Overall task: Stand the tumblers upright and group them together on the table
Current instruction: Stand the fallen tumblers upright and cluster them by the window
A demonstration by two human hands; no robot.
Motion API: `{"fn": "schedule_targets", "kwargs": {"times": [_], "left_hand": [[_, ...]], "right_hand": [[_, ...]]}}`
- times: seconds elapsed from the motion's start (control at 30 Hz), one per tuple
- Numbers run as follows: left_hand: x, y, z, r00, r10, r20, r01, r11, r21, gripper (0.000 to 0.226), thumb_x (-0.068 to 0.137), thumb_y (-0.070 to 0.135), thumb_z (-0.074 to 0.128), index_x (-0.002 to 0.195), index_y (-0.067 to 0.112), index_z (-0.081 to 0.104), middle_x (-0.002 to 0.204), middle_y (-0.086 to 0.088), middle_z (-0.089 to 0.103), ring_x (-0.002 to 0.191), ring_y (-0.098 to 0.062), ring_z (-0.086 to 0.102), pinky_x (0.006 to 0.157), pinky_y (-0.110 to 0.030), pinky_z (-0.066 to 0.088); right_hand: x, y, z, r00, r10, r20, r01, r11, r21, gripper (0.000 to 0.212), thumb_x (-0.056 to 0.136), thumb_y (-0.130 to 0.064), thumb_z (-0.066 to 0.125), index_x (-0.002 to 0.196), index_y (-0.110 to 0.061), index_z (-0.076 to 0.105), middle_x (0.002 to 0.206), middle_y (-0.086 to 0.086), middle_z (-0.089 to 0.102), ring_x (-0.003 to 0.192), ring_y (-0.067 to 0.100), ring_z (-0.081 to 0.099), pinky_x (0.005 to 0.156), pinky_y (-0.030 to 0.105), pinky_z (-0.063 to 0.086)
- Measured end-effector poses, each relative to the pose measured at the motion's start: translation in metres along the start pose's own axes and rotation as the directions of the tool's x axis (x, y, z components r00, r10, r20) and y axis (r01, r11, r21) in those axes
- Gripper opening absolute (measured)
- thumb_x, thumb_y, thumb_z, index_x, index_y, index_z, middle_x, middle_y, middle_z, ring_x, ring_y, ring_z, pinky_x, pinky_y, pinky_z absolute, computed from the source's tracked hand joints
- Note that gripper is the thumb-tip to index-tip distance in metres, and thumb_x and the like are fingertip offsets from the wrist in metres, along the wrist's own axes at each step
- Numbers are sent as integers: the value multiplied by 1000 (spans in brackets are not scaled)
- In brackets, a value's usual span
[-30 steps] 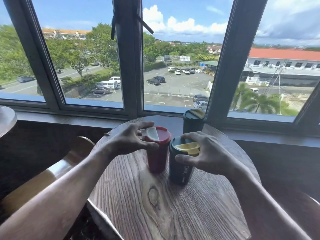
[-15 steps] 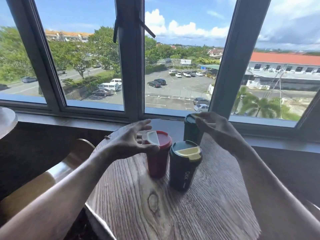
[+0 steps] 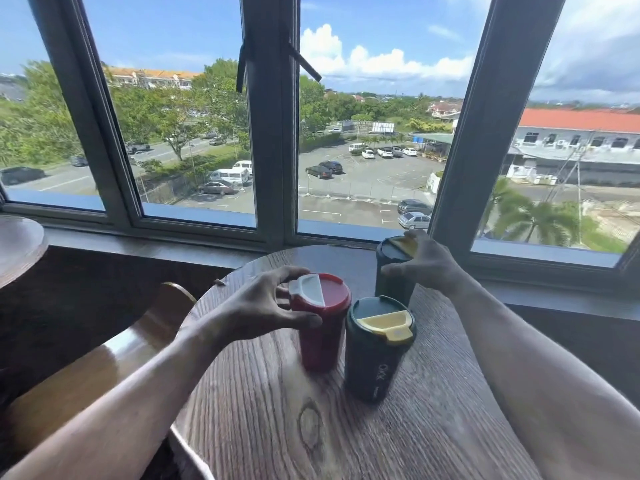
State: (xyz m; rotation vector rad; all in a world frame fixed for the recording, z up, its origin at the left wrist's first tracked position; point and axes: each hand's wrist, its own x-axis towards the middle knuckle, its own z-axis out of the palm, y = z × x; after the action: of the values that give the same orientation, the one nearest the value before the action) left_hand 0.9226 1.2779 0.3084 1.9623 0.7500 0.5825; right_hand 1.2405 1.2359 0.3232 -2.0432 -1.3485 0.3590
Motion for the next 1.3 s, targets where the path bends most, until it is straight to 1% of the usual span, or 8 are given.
{"fn": "schedule_targets", "kwargs": {"times": [0.3, 0.4, 0.47, 0.57, 0.63, 0.7, 0.97, 1.3], "left_hand": [[-1, 7, 2, 1000, 20, -21, -18, 996, 88, 80, 60, 35, 90, 131, 27, 53, 118, 12, 66, 108, -4, 63, 97, -31, 51], [-1, 5, 2, 1000, 14, -12, -13, 997, 76, 80, 58, 39, 90, 129, 30, 54, 117, 13, 67, 108, -5, 63, 98, -35, 51], [-1, 2, 2, 1000, 7, -10, -7, 998, 57, 86, 52, 48, 90, 129, 32, 54, 118, 12, 66, 109, -7, 63, 99, -40, 50], [0, -1, 3, 1000, 3, -10, -3, 999, 41, 85, 48, 54, 89, 124, 38, 54, 119, 13, 66, 111, -9, 62, 99, -42, 50], [0, -1, 3, 1000, 3, -11, -3, 999, 32, 86, 48, 53, 90, 125, 38, 55, 119, 13, 66, 111, -8, 63, 99, -41, 50], [0, -1, 3, 1000, 2, -13, -2, 999, 37, 88, 49, 53, 90, 127, 35, 54, 118, 12, 67, 111, -8, 63, 99, -41, 50], [-1, 2, 4, 999, 31, -10, -31, 999, 29, 66, 57, 39, 89, 114, 41, 57, 112, 14, 68, 102, -1, 64, 96, -36, 53], [-1, -1, 5, 999, 27, -28, -26, 999, 44, 94, 49, 52, 88, 132, 26, 52, 119, 10, 65, 107, -6, 63, 96, -38, 53]], "right_hand": [[-26, -20, 5, 941, -218, 260, 214, 976, 41, 94, 58, -45, 91, 136, -29, 42, 133, -2, 50, 121, 17, 47, 100, 30, 39], [-27, -23, 0, 924, -179, 339, 139, 981, 139, 88, 64, -45, 88, 136, -32, 41, 132, -4, 48, 116, 15, 50, 90, 25, 44], [-26, -24, -4, 918, -119, 377, 23, 968, 250, 89, 63, -50, 86, 137, -36, 39, 128, -5, 47, 112, 16, 52, 85, 33, 50], [-24, -20, -3, 919, -47, 392, -88, 944, 317, 85, 64, -47, 86, 135, -33, 41, 127, 2, 51, 112, 26, 57, 89, 52, 53], [-25, -18, 1, 923, -48, 383, -99, 930, 355, 64, 70, -37, 85, 123, -33, 50, 122, 6, 54, 109, 30, 60, 88, 55, 54], [-27, -19, 2, 931, -65, 359, -82, 922, 378, 50, 73, -31, 84, 114, -31, 55, 115, 9, 59, 103, 31, 63, 84, 54, 56], [-27, -21, 0, 930, -87, 357, -60, 922, 382, 47, 75, -26, 82, 118, -18, 62, 108, 17, 66, 91, 29, 67, 75, 43, 61], [-29, -27, -5, 900, -104, 423, -70, 924, 375, 37, 75, -22, 81, 109, -28, 68, 111, 14, 65, 95, 28, 65, 76, 42, 59]]}}
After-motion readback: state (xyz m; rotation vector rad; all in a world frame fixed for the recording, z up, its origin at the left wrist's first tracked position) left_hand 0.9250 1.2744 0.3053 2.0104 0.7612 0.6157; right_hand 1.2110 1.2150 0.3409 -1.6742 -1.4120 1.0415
